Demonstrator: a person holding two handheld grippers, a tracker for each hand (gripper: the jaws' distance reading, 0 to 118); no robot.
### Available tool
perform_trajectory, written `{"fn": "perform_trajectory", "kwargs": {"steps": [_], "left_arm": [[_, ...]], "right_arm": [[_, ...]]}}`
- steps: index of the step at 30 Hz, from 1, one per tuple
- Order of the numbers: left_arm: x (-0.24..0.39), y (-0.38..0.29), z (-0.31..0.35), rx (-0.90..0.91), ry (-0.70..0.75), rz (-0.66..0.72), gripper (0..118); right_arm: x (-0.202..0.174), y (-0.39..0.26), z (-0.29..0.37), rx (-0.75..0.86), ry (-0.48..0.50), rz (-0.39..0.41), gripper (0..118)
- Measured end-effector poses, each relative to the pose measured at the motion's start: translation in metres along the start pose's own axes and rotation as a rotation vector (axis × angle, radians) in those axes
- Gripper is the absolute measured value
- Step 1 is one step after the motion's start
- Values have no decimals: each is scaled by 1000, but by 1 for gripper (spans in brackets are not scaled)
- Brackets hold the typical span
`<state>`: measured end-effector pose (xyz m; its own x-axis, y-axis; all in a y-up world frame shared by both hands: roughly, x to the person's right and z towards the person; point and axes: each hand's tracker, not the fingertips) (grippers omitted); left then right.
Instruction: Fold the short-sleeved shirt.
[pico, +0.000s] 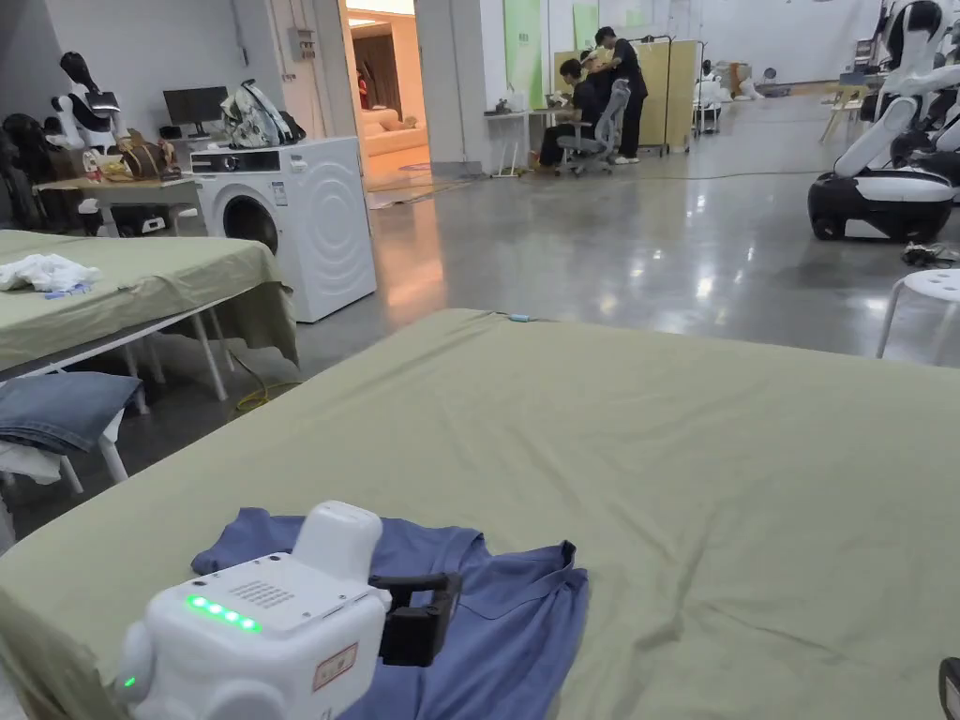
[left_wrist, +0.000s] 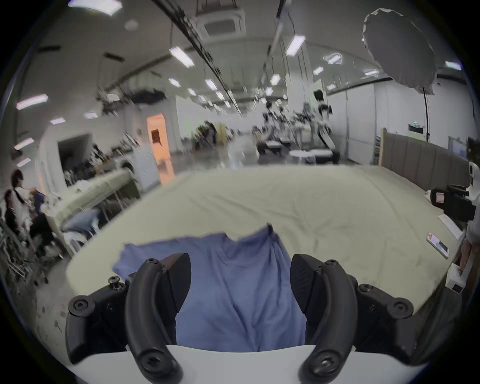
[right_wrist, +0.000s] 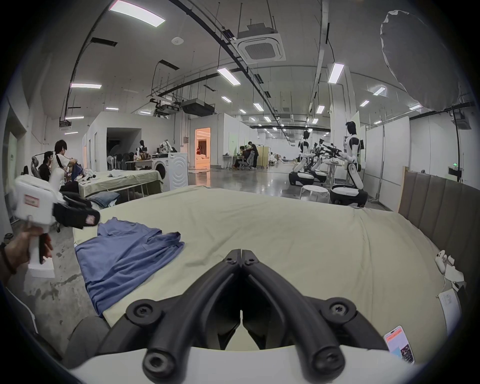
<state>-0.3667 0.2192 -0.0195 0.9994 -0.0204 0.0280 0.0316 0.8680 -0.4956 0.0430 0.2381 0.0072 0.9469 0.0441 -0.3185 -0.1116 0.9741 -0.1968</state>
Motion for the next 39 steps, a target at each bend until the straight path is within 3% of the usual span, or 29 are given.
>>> {"fn": "perform_trajectory", "kwargs": {"steps": [7, 13, 15, 16, 17, 18, 19, 23, 26, 32, 33, 36, 39], "left_arm": [[-45, -17, -115, -291, -34, 186, 79], [-55, -25, -164, -508, -32, 171, 75], [-51, -27, -167, -479, -8, 145, 73], [-48, -26, -166, -478, 3, 145, 65], [-46, -26, -166, -480, 7, 139, 46], [-43, -24, -164, -462, 11, 114, 16], [-42, -23, -163, -454, 50, 84, 9], [-43, -25, -164, -461, 55, 88, 6], [-60, 2, -142, -362, 35, 245, 5], [-105, 120, -68, -12, 82, 240, 5], [-112, 141, -54, 73, 32, 335, 5], [-99, 207, -27, 146, 156, 152, 5], [-79, 253, -14, 226, 128, 100, 5]], "right_arm": [[21, -16, -1, -72, -37, 2, 0], [43, -35, -10, -152, -84, -69, 0], [48, -40, -13, -163, -78, -100, 0], [49, -41, -13, -165, -83, -101, 0], [50, -42, -13, -166, -87, -102, 0], [51, -43, -13, -168, -88, -102, 0], [52, -43, -13, -170, -88, -103, 0], [48, -40, -8, -172, -77, -123, 0], [49, -35, 1, -169, -77, -123, 0], [55, -30, 15, -151, -93, -131, 0], [56, -28, 16, -152, -106, -141, 0], [62, -27, 21, -138, -124, -179, 0], [68, -26, 25, -137, -133, -205, 0]]}}
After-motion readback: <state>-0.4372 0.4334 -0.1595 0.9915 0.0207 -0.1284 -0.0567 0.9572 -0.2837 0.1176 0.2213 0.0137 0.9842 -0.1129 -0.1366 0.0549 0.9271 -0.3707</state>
